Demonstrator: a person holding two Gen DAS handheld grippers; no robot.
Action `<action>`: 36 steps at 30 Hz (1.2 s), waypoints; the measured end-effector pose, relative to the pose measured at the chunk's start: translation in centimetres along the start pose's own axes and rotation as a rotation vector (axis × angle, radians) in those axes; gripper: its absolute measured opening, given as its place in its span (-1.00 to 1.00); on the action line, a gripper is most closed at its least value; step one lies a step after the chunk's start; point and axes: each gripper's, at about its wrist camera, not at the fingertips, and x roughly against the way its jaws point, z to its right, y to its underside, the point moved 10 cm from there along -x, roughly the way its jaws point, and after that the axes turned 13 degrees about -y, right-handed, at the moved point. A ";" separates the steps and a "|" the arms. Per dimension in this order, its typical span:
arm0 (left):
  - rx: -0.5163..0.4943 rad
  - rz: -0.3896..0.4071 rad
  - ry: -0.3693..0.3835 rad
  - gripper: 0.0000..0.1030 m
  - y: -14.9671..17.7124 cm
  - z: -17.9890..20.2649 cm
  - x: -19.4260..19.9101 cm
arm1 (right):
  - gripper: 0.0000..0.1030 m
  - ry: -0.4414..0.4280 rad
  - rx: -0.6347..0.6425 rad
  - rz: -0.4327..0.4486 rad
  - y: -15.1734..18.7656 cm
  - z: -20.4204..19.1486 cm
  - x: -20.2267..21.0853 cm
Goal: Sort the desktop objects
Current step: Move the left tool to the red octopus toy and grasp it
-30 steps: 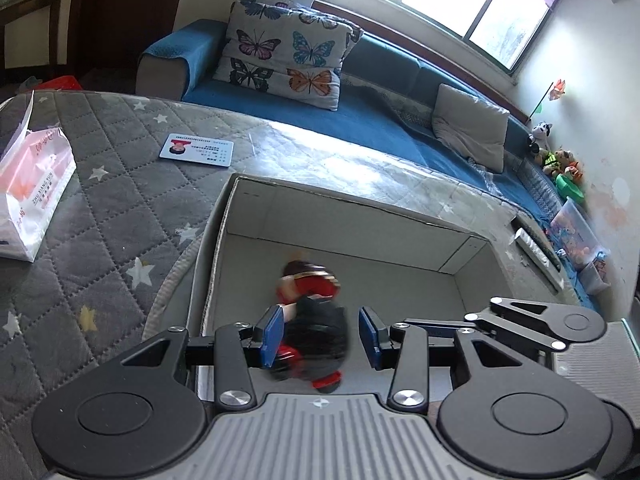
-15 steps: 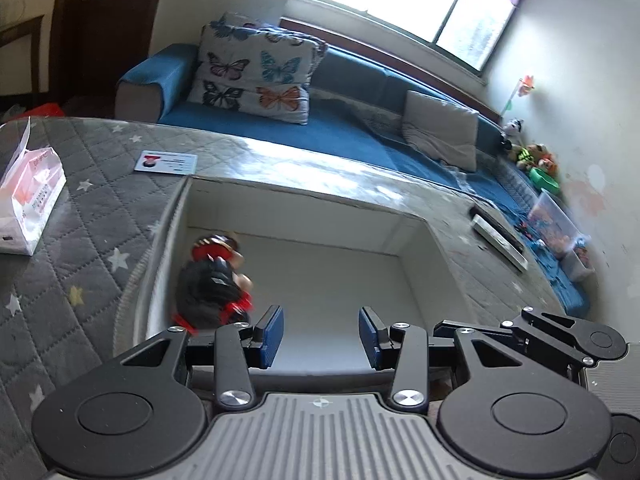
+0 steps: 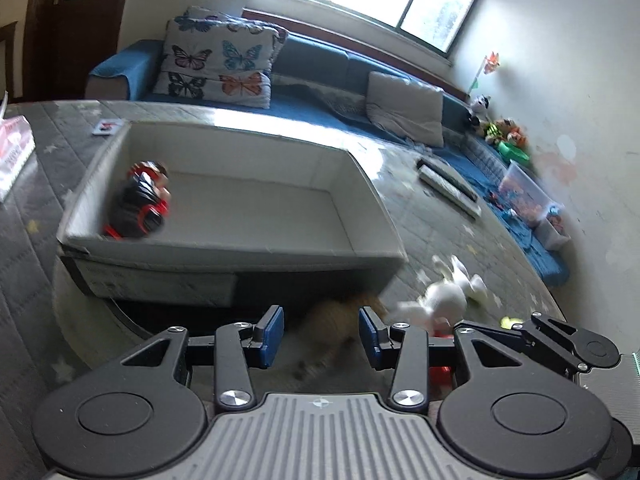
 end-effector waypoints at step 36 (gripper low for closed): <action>-0.104 -0.160 0.199 -0.15 4.3 10.6 -4.3 | 0.45 0.127 -0.140 -0.015 6.2 7.0 2.1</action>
